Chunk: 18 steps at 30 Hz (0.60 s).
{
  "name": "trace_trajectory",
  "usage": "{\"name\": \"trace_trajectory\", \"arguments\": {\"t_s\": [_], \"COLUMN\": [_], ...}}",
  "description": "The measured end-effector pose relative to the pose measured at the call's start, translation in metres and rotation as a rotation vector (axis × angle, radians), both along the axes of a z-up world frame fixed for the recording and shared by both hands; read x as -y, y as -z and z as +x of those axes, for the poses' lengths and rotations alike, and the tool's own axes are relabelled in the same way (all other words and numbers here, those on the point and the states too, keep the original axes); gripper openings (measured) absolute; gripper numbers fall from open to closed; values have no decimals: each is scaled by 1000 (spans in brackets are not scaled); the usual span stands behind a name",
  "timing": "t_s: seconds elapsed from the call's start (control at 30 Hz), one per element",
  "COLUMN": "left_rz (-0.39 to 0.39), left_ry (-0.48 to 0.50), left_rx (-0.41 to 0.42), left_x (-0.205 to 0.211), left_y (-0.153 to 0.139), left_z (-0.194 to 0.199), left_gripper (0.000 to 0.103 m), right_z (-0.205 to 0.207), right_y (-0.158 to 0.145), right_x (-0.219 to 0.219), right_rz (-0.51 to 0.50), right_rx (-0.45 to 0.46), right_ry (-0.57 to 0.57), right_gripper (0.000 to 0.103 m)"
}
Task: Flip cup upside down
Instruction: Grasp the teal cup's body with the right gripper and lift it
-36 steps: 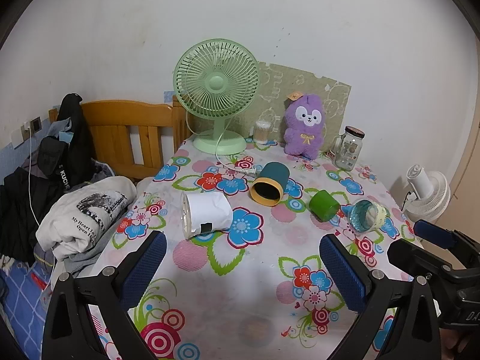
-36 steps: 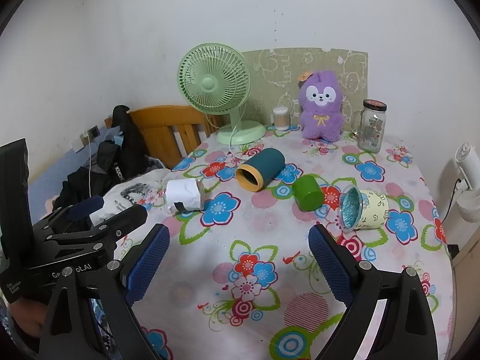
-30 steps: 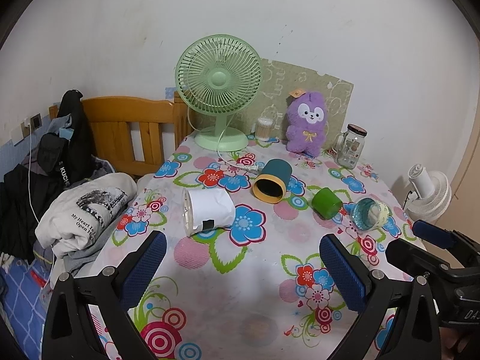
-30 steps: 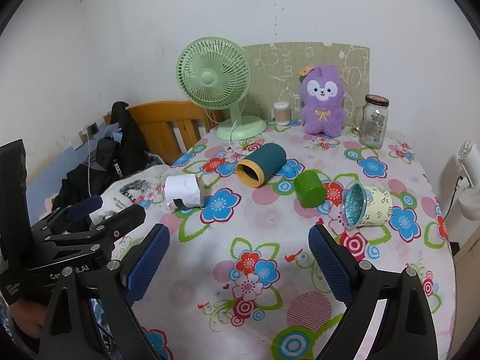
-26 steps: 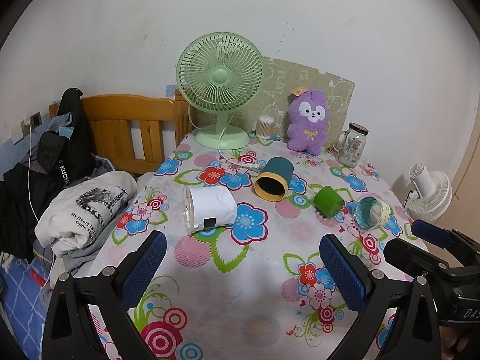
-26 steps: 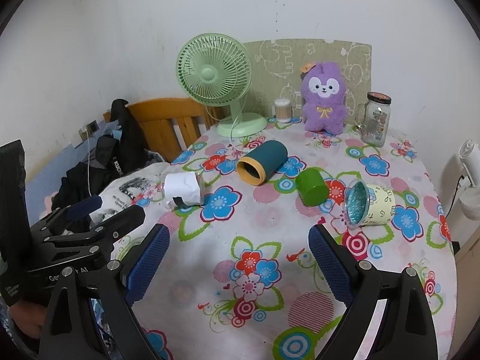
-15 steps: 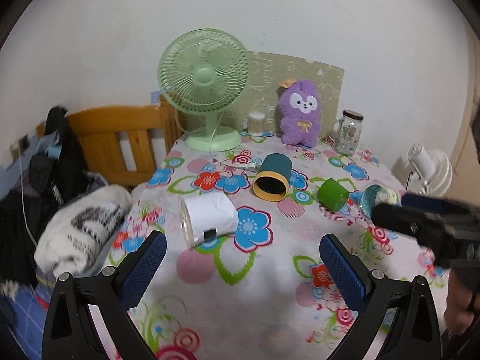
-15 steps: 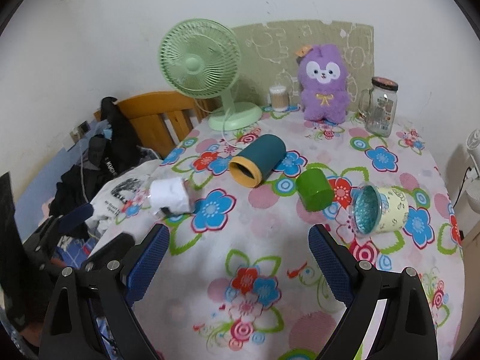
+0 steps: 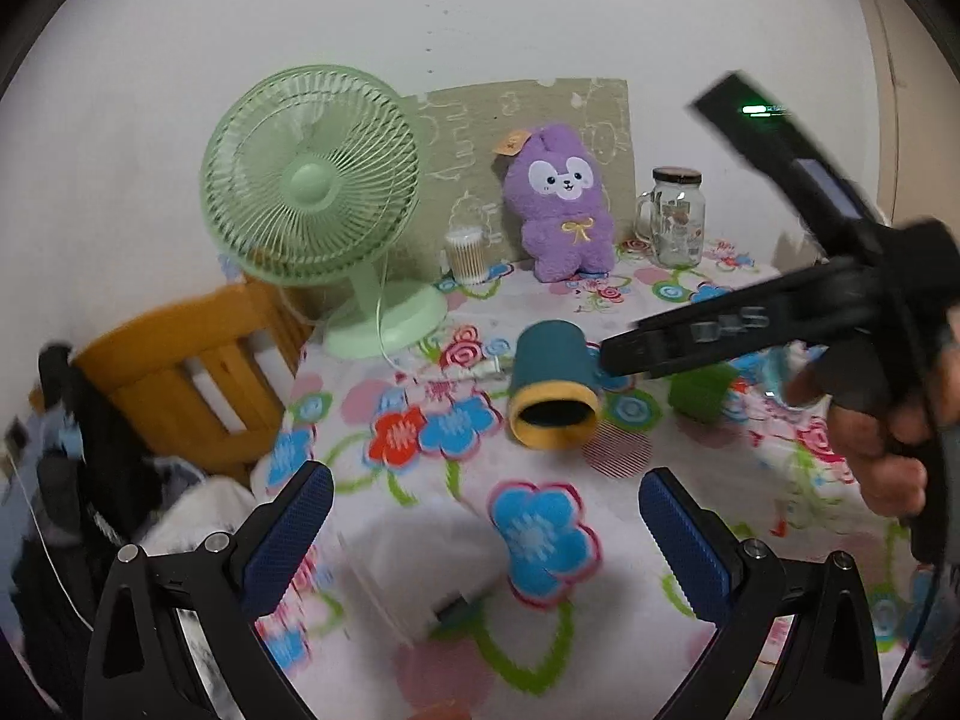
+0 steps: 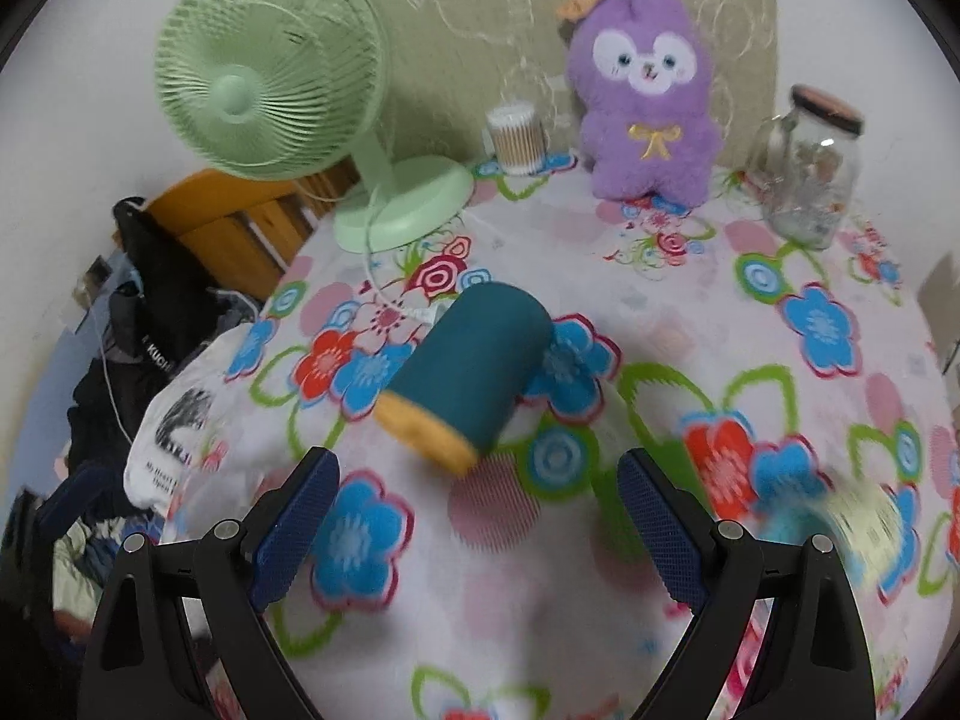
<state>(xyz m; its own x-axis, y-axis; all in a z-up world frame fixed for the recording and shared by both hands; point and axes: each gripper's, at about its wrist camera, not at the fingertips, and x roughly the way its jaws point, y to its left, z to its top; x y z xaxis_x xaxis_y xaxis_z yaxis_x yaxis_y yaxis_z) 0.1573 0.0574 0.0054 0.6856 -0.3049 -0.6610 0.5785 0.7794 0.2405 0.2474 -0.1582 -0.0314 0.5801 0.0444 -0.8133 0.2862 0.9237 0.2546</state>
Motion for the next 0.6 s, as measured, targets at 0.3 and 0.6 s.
{"name": "trace_trajectory", "arguments": {"t_s": [0.3, 0.6], "left_rz": [139, 145], "left_ry": [125, 112], "left_rx": [-9, -33], "left_x": [26, 26], "left_y": [21, 28], "left_z": [38, 46], "left_gripper": [103, 103], "right_z": [64, 96], "right_y": [37, 56], "right_x": [16, 4], "right_rz": [80, 159], "right_rx": [-113, -212], "right_ry": [12, -47], "right_gripper": [95, 87]}}
